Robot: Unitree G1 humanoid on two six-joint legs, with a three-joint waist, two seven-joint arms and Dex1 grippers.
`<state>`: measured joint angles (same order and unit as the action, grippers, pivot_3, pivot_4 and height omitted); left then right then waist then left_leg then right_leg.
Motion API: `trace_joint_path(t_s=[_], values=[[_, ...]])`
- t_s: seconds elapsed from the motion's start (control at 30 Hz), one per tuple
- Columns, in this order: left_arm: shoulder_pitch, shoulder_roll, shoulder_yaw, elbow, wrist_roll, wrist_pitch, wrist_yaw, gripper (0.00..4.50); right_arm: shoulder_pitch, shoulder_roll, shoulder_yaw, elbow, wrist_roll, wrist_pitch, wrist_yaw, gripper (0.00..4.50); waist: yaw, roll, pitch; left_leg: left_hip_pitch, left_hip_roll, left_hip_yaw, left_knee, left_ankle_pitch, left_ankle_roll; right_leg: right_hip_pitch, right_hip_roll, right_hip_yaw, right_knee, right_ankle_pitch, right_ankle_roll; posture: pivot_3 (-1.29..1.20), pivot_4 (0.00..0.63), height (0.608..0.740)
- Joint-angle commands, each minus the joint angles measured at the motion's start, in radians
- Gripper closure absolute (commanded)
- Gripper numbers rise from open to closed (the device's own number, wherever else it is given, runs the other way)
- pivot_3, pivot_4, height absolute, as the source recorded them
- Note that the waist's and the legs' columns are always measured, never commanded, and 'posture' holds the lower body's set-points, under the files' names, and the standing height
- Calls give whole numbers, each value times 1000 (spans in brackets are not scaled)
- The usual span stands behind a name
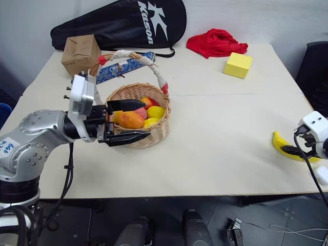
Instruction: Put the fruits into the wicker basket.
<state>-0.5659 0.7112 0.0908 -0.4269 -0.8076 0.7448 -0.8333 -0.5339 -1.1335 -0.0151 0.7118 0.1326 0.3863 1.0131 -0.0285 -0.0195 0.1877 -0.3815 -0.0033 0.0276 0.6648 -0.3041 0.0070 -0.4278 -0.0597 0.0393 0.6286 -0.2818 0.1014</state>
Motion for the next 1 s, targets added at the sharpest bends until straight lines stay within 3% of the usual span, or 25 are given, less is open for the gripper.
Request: trace_joint_path(t_s=[0.03,0.27,0.33,0.5,0.67,0.83,1.0], values=[[2,9,20,-41,-4,-15,2,0,-53,34,4,99,-29,-25,12,711,1,0,0,0,0,0,0,0,0,0,0,0,0,0,0,0,150,740],[-18,23,26,-34,-4,-9,-3,0,-107,92,-22,180,-27,-15,14,3167,0,0,0,0,0,0,1,0,-1,1,-1,0,0,0,0,0,150,740],[-14,35,39,-33,-7,-6,-3,0,-94,88,-58,101,30,37,70,3604,1,0,0,0,0,0,1,0,-1,1,-1,0,0,0,0,0,150,740],[23,76,110,-16,-24,5,8,0,27,94,-164,-435,320,339,225,3605,-5,1,0,0,1,0,0,0,-1,0,-1,1,1,0,0,0,150,740],[92,143,228,-1,-57,37,7,0,-20,219,-151,-873,555,593,112,3605,-2,1,0,0,3,-2,0,-2,-2,0,0,-1,1,0,0,0,150,740],[120,191,290,12,-69,46,5,0,-247,503,-94,-981,676,784,-134,3605,0,1,0,-4,1,-8,1,-2,-2,-1,-4,0,0,0,-1,0,150,740],[106,201,297,18,-71,46,9,0,-445,749,-83,-887,699,806,-298,3605,4,1,0,-10,0,-15,0,1,-6,-4,-8,-6,0,-1,-3,0,150,740]])
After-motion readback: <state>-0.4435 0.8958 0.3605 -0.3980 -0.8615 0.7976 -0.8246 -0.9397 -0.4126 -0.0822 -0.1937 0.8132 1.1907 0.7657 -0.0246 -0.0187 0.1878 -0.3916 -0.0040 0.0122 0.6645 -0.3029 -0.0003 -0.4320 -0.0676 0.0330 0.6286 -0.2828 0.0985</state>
